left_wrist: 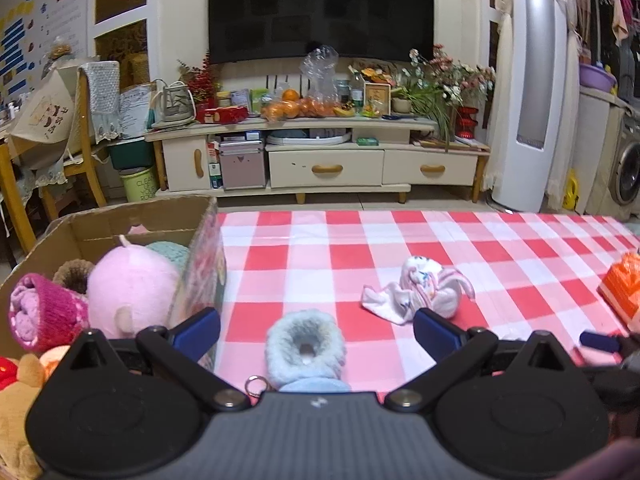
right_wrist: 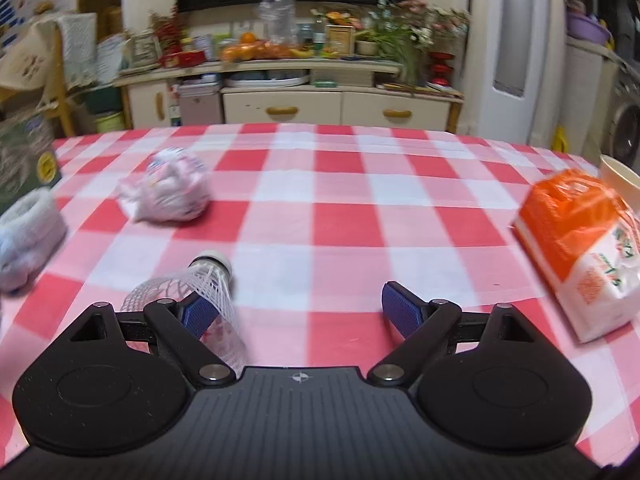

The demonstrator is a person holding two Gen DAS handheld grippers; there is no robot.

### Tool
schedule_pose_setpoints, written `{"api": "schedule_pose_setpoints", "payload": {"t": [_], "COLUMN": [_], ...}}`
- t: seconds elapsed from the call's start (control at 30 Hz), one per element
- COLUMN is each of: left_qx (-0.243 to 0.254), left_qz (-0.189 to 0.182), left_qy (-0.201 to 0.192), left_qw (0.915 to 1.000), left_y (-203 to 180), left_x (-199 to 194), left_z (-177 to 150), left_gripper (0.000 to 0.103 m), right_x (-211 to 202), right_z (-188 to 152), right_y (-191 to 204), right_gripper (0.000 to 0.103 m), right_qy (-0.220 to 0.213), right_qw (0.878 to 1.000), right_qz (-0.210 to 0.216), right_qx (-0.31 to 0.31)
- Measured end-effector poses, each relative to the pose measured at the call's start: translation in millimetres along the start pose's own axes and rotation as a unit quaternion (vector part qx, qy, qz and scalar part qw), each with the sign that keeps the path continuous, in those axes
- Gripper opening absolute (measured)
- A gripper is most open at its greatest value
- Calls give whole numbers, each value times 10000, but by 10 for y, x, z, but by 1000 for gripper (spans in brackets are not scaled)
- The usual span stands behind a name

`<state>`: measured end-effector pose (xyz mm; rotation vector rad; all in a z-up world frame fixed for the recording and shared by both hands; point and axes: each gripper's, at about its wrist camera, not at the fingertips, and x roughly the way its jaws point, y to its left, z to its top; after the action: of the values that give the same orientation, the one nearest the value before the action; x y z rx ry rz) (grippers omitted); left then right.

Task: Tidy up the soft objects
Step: 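Grasp the pale blue fluffy slipper with the left gripper while the right reaches for the white shuttlecock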

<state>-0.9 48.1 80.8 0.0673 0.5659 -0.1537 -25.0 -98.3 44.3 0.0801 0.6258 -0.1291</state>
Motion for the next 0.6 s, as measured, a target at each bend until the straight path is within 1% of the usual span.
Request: {"api": "schedule_pose_setpoints", "payload": {"t": [0.1, 0.13, 0.27, 0.37, 0.53, 0.6], "left_qx": [108, 155, 347, 388, 363, 461], "left_qz": [12, 23, 104, 179, 365, 468], "left_qy": [90, 126, 226, 304, 402, 391], "left_qw": [9999, 9998, 9991, 9986, 9979, 9971], "left_y": [-60, -85, -153, -165, -140, -163], "left_x": [49, 66, 133, 196, 319, 357], "left_z": [-29, -43, -92, -109, -97, -105], "left_gripper": [102, 102, 102, 102, 99, 99], "right_x": [-44, -61, -140, -143, -173, -196], "right_z": [38, 44, 34, 43, 57, 63], "right_y": [-117, -148, -151, -79, -53, -56], "right_gripper": [103, 103, 103, 103, 103, 103], "right_qy": [-32, -46, -46, -94, -170, -230], "right_qw": [9999, 9996, 9949, 9921, 9892, 9893], "right_qz": [49, 135, 815, 1083, 1279, 1258], "right_qx": [159, 237, 590, 631, 695, 702]}}
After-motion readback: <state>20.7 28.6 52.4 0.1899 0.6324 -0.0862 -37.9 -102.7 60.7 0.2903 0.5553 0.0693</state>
